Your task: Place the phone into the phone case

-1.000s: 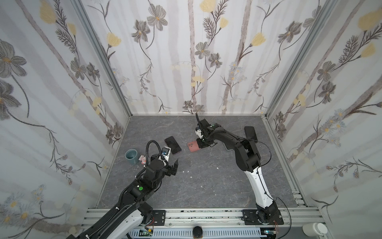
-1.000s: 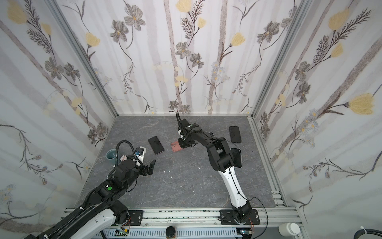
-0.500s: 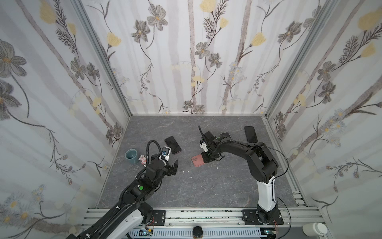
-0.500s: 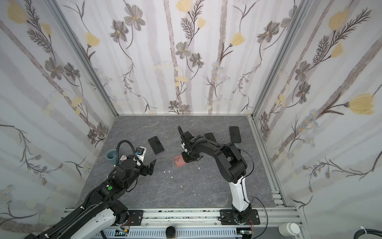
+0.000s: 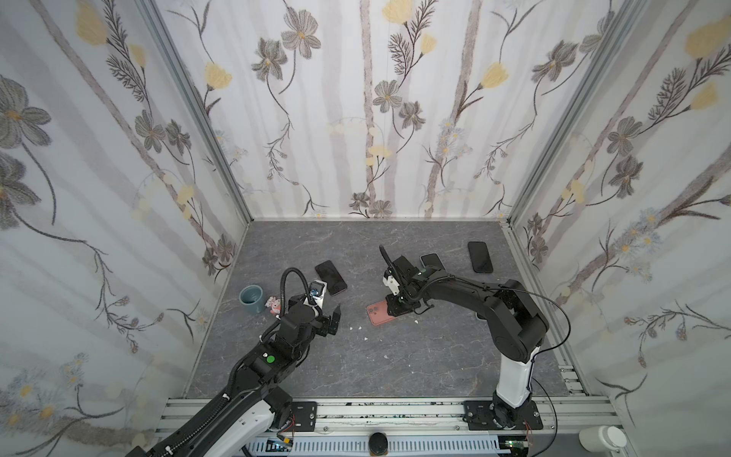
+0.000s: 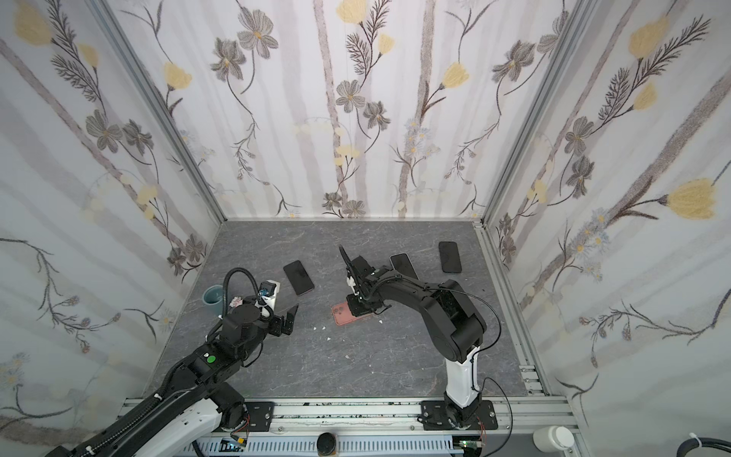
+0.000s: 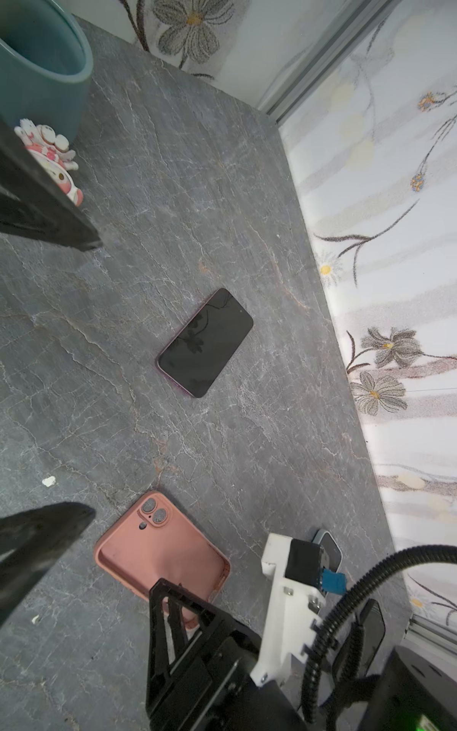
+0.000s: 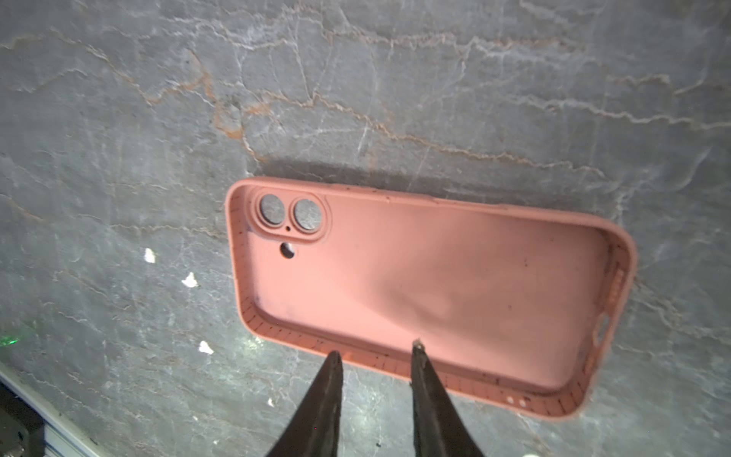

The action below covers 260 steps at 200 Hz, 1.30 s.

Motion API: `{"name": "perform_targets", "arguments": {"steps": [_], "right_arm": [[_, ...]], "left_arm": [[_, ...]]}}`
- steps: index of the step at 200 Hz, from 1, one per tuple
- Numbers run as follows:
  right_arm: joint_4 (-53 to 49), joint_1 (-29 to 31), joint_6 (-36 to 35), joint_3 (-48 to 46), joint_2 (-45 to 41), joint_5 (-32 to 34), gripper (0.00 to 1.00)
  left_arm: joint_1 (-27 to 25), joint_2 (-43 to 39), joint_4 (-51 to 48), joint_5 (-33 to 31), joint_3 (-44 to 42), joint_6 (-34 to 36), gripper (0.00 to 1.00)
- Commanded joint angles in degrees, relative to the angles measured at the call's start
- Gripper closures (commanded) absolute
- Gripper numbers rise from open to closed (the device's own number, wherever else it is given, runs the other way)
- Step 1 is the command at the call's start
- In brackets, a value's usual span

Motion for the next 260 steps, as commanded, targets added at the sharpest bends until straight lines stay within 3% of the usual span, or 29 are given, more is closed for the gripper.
{"name": "perform_targets", "arguments": {"steps": [1, 39, 69, 102, 136, 164, 211, 260], "right_arm": [[0.9, 0.0, 1.3, 1.1, -3.0, 3.0, 0.63], [0.9, -0.4, 0.1, 0.7, -9.2, 8.2, 0.58], [3.1, -0.9, -1.7, -3.9, -15.1, 7.3, 0.59], [7.2, -1.6, -2.5, -12.3, -23.5, 5.1, 0.59], [12.7, -2.9, -2.5, -21.0, -30.8, 0.1, 0.59], [14.3, -3.5, -2.9, -25.5, -34.9, -0.9, 0.59], [16.6, -4.4, -3.5, -30.6, -40.2, 1.6, 0.6], [18.1, -5.7, -4.1, -34.0, -41.7, 1.5, 0.59]], "left_arm": [[0.1, 1.1, 1.3, -1.9, 2.4, -2.0, 0.0], [0.2, 7.9, 3.9, -1.4, 9.9, -7.8, 0.0], [0.8, 17.7, 5.7, -4.2, 16.9, -14.7, 0.0], [2.3, 34.3, -4.7, -9.0, 30.7, -25.2, 0.0], [3.8, 50.5, -15.1, -7.2, 45.1, -28.2, 0.0], [5.2, 60.2, -18.3, -4.6, 51.9, -31.4, 0.0], [8.4, 70.6, -22.9, -0.2, 59.6, -37.4, 0.0], [12.1, 74.5, -24.6, 1.3, 62.0, -44.0, 0.02]]}}
